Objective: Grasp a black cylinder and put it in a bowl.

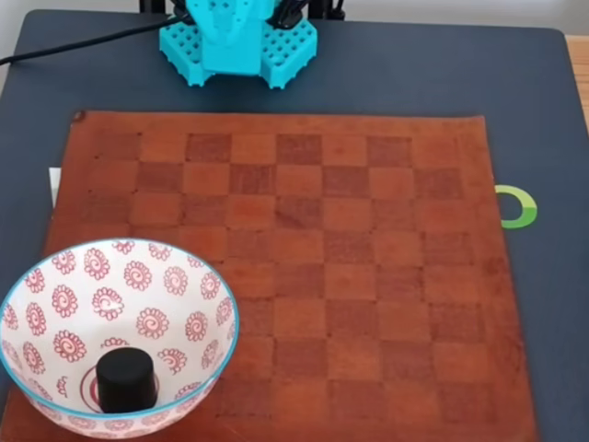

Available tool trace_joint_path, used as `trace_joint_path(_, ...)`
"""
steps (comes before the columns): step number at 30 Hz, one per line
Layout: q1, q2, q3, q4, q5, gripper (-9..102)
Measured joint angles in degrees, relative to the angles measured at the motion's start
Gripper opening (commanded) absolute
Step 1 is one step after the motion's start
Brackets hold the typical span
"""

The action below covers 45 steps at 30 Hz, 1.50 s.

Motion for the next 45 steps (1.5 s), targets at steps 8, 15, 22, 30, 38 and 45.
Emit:
trace_joint_path(8, -6.9, 10.6, 13.1, -8.0, 5.3, 0)
trace_joint_path(15, -12.2, 16.4, 24.0, -17.7, 8.8, 0)
trace_joint_path(22, -13.4, 20.8, 33.3, -24.7, 10.5, 0)
trace_joint_path(30, -12.9, 29.0, 40.9, -25.0, 10.7, 0)
trace_joint_path(38, -13.0, 38.2, 49.1, -25.0, 10.8, 0)
trace_joint_path(45, -12.4, 38.2, 49.8, -25.0, 10.1, 0)
